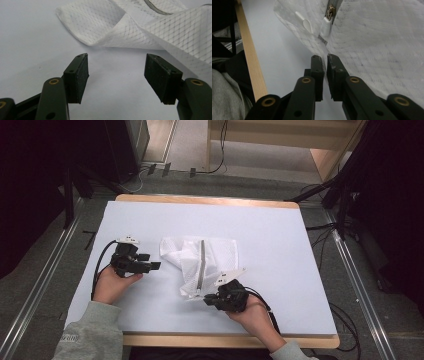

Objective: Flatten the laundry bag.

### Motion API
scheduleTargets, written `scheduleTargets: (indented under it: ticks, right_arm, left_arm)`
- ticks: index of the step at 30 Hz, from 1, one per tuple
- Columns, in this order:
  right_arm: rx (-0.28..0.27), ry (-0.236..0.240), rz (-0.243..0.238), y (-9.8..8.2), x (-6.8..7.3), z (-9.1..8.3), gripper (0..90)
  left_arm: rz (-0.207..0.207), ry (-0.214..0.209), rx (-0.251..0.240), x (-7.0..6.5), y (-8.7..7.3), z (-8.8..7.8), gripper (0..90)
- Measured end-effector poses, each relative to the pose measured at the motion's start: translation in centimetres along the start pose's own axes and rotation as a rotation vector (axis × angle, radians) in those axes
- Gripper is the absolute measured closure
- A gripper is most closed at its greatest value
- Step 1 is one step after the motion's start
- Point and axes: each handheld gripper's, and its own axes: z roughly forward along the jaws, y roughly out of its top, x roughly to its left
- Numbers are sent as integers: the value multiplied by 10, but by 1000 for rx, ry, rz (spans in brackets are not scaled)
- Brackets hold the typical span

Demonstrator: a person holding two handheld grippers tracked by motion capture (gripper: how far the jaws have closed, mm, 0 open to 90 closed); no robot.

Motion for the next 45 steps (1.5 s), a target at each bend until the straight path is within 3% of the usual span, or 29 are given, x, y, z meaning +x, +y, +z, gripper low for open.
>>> scheduleTargets:
  ticks: [5,9,14,20,24,25,33,40,45]
  right_arm:
    - [-30,-10,4,-2,1,-12,748]
    - [-75,-48,3,-1,-4,-30,743]
    - [-104,-111,33,0,-21,-43,743]
    - [-117,-170,68,-1,-43,-48,742]
    - [-122,-196,89,-1,-53,-49,738]
    - [-123,-213,103,-1,-62,-47,729]
    - [-102,-264,133,-2,-86,-36,650]
    - [-89,-314,174,-6,-107,-32,578]
    - [-91,-338,186,-8,-114,-30,557]
  left_arm:
    - [3,-4,-1,-1,3,3,369]
    - [1,-9,6,-3,5,4,377]
    - [24,-45,1,-15,10,6,385]
    - [54,-81,36,-29,13,18,385]
    - [47,-101,35,-35,13,22,387]
    - [38,-114,46,-38,12,27,386]
    - [65,-115,80,-48,8,38,372]
    - [54,-133,94,-53,5,48,363]
    - [23,-171,81,-52,6,58,370]
